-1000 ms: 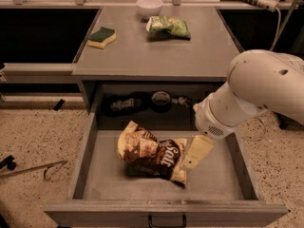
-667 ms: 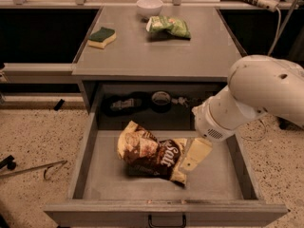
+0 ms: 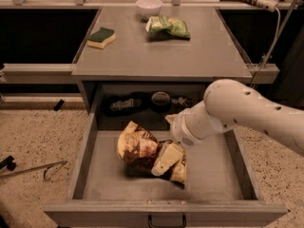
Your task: Pick brown chip bag from top drawer and place on counter
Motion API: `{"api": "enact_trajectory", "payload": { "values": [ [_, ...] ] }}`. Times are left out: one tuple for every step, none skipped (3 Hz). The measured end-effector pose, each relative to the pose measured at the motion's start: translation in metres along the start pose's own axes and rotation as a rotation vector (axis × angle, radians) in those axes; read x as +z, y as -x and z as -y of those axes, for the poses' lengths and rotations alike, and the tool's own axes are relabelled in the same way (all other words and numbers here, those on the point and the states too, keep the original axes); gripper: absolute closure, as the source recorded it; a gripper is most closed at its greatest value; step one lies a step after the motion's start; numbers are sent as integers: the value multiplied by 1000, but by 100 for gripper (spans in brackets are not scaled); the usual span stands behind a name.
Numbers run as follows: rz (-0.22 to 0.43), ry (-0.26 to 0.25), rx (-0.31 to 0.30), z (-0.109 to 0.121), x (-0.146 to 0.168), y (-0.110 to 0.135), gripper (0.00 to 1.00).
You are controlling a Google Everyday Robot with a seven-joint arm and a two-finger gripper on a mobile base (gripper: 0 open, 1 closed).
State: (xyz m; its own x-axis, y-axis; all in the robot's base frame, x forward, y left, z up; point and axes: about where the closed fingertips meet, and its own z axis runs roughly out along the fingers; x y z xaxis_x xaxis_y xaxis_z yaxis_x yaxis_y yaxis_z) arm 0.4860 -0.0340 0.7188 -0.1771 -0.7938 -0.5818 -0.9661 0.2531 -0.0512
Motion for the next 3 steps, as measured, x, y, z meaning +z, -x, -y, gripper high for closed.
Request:
{"api": "enact_trajectory", "payload": {
  "values": [
    [70, 11, -28, 4, 42, 27, 0],
    [80, 8, -26, 8, 78, 36, 0],
    [49, 23, -10, 10, 111, 29, 0]
  ]
}}
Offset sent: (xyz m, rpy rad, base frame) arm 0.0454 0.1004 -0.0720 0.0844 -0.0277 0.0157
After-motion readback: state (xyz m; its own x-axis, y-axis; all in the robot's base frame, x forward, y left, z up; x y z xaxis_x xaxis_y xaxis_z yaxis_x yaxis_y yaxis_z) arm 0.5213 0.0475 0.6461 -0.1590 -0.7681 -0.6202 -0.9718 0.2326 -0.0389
